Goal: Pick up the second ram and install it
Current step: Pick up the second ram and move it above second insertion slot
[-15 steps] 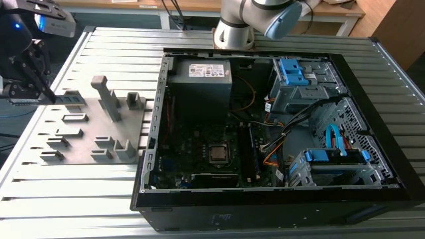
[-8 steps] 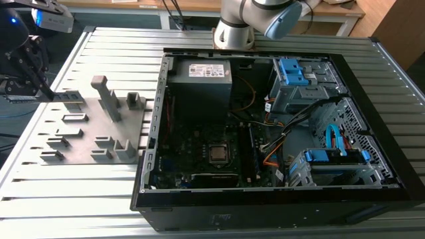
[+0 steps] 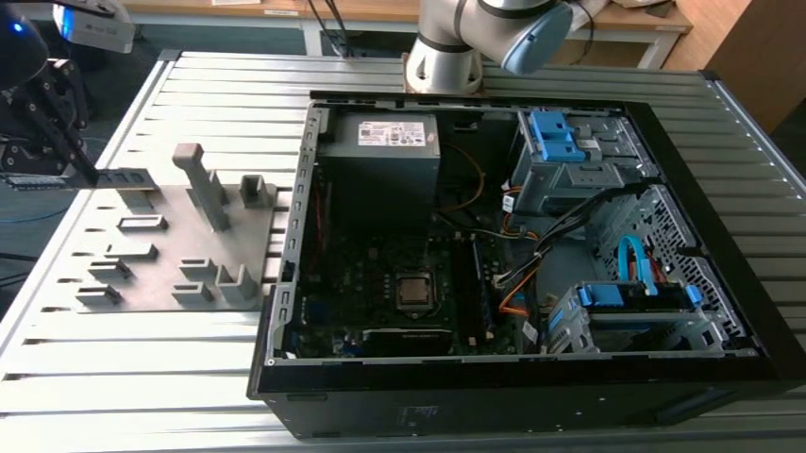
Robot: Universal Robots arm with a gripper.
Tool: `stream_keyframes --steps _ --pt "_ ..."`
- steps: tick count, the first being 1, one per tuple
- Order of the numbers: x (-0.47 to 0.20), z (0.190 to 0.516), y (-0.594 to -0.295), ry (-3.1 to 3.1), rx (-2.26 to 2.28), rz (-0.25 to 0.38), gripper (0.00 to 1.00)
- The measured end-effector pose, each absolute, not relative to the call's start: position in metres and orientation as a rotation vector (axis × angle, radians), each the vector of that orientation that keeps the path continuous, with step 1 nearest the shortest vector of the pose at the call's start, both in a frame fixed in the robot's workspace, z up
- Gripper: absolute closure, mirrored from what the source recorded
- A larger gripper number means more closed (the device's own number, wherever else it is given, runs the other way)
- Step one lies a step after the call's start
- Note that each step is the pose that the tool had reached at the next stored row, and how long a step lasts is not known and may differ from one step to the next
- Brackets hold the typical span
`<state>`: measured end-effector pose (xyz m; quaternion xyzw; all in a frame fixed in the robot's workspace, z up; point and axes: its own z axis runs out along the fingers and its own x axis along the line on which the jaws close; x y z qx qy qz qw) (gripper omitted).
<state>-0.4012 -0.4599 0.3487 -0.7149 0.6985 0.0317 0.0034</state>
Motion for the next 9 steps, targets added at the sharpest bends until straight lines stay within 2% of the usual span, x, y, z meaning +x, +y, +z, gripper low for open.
stream_keyframes --steps 9 --pt "-0.4012 0.3572 -0.4599 2.189 -2.241 0.099 0.86"
